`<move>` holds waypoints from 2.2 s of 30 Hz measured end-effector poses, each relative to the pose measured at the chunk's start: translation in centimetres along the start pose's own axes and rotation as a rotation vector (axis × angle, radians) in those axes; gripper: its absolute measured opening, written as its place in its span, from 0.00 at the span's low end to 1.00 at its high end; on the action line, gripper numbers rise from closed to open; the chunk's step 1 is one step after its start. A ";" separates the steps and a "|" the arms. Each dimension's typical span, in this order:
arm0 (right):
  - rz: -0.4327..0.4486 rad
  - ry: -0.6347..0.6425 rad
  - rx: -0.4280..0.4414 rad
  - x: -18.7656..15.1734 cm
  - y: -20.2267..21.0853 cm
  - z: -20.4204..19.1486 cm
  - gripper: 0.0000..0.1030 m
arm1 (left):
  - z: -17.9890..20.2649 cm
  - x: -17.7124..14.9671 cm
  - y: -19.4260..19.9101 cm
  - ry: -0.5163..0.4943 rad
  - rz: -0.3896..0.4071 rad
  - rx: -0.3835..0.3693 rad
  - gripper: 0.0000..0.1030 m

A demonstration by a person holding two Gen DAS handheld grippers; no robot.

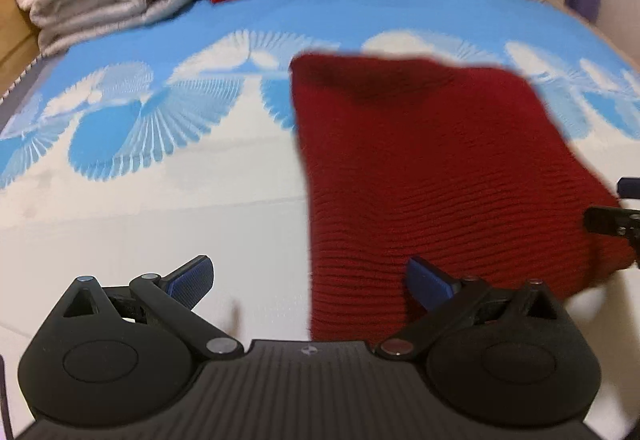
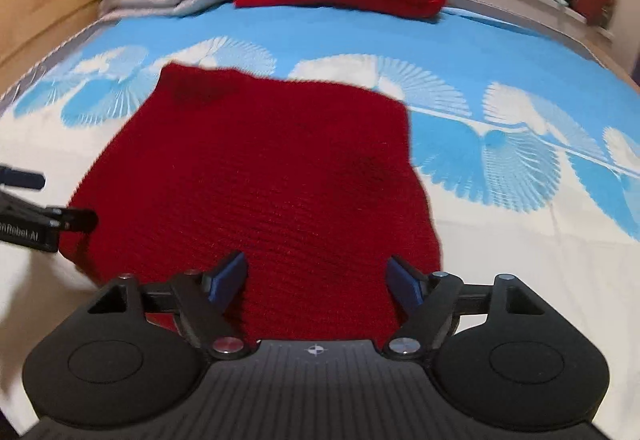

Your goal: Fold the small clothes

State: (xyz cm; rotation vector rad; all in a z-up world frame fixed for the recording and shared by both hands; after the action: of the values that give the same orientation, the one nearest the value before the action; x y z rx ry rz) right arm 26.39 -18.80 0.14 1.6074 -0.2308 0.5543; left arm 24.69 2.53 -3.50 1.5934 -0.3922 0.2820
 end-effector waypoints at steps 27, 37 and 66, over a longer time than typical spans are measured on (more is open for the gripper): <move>0.233 -0.093 -0.126 -18.0 7.0 -2.8 0.99 | 3.8 -15.9 5.5 0.060 0.073 0.027 1.00; 0.223 -0.075 -0.151 -17.7 6.6 -3.1 0.99 | 4.5 -14.9 4.5 0.028 0.049 -0.006 1.00; 0.195 -0.078 -0.142 -17.5 6.2 -2.9 0.99 | 4.8 -14.8 4.4 0.019 0.056 0.010 1.00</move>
State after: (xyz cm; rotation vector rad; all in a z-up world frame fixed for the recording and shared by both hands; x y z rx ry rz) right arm 7.84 -19.81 -2.80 1.4788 -0.4788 0.6116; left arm 9.09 -1.20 -5.88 1.5903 -0.4215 0.3423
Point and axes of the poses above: each gripper's, at about its wrist camera, not at the fingertips, and y roughly against the way its jaws point, z to its right, x to its top, the point moved 5 cm from there along -y, roughly the way its jaws point, and after that the axes turned 14 degrees about -z, right-handed, at the moved point
